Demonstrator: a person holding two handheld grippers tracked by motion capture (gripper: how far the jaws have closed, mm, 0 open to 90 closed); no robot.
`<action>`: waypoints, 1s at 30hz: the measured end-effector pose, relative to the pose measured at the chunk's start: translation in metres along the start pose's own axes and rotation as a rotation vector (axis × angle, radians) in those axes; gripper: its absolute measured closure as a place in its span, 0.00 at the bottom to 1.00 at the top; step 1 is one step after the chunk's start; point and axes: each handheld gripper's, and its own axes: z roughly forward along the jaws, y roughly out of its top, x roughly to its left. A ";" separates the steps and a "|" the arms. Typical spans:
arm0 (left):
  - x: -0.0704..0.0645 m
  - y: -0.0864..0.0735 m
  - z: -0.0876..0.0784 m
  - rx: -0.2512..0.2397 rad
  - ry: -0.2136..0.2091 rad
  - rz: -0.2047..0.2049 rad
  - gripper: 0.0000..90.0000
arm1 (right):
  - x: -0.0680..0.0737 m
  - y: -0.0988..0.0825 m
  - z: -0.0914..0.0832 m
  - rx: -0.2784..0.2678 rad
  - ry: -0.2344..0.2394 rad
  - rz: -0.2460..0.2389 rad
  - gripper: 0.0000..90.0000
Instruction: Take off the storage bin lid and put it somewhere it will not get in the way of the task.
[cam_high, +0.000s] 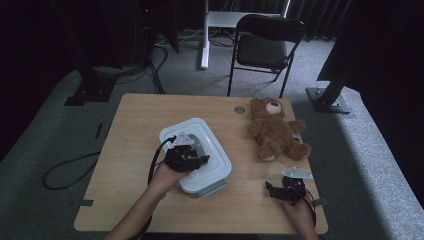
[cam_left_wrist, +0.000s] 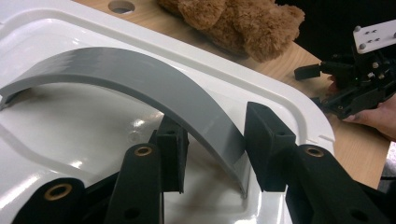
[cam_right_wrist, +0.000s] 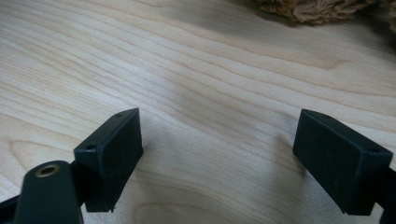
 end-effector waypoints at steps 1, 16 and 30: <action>0.000 0.000 -0.001 0.001 -0.004 -0.003 0.69 | 0.000 0.000 0.000 0.000 0.000 0.000 0.17; 0.004 0.004 -0.030 -0.036 0.009 0.014 0.73 | 0.000 0.000 0.000 -0.001 0.000 0.001 0.17; 0.017 -0.003 -0.062 -0.058 0.049 0.013 0.74 | 0.000 0.000 0.000 0.000 0.000 0.001 0.17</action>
